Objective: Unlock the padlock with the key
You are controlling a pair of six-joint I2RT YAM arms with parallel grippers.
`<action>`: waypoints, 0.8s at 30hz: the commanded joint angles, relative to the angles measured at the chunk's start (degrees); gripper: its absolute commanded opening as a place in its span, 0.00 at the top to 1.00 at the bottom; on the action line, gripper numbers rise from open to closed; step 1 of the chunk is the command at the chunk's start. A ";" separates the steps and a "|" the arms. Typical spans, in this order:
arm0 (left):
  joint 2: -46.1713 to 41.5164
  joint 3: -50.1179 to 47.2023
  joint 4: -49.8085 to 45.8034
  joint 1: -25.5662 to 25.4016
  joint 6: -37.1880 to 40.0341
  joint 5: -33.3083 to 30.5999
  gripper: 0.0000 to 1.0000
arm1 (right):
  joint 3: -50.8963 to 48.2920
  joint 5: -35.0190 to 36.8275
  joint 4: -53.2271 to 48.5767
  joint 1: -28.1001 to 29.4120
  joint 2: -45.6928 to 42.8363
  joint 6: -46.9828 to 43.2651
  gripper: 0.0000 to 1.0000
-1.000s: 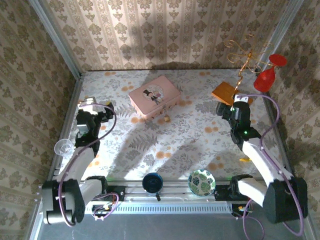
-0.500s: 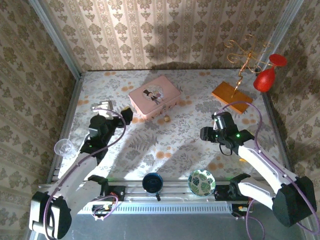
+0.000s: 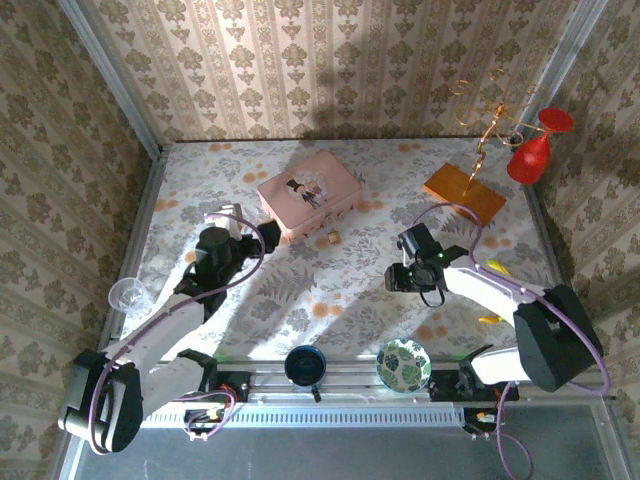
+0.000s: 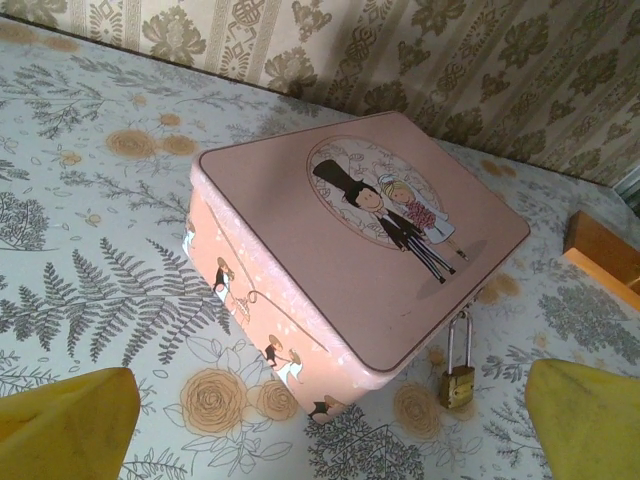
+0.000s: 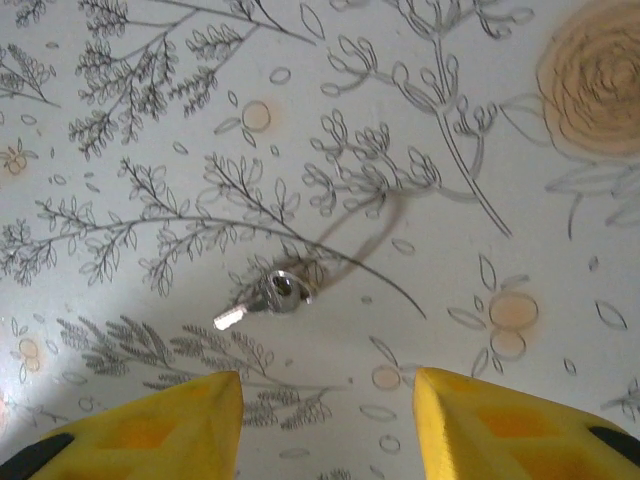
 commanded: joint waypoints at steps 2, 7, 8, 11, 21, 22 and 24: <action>0.27 1.18 1.85 -0.27 -0.92 0.57 0.00 | 3.00 -0.72 1.90 0.43 4.21 -3.17 0.51; 0.96 1.21 1.72 -0.27 -1.65 0.84 0.00 | 6.01 -0.75 2.24 0.44 9.47 -4.84 0.54; 1.06 1.19 1.85 -0.27 -1.74 0.84 0.00 | 6.34 -0.90 2.41 0.54 10.27 -5.04 0.54; 1.34 1.36 1.88 -0.27 -1.83 0.95 0.00 | 7.62 -1.34 2.85 0.60 12.43 -5.90 0.56; 2.26 1.63 1.63 -0.27 -2.00 0.84 0.00 | 7.81 -1.69 1.25 2.07 13.90 -5.41 0.68; 2.29 1.62 1.63 -0.29 -2.07 0.84 0.00 | 7.55 -1.61 1.07 2.31 13.64 -5.18 0.69; 2.43 1.67 1.72 -0.27 -2.17 0.84 0.00 | 7.16 -1.47 0.52 2.83 13.01 -4.92 0.73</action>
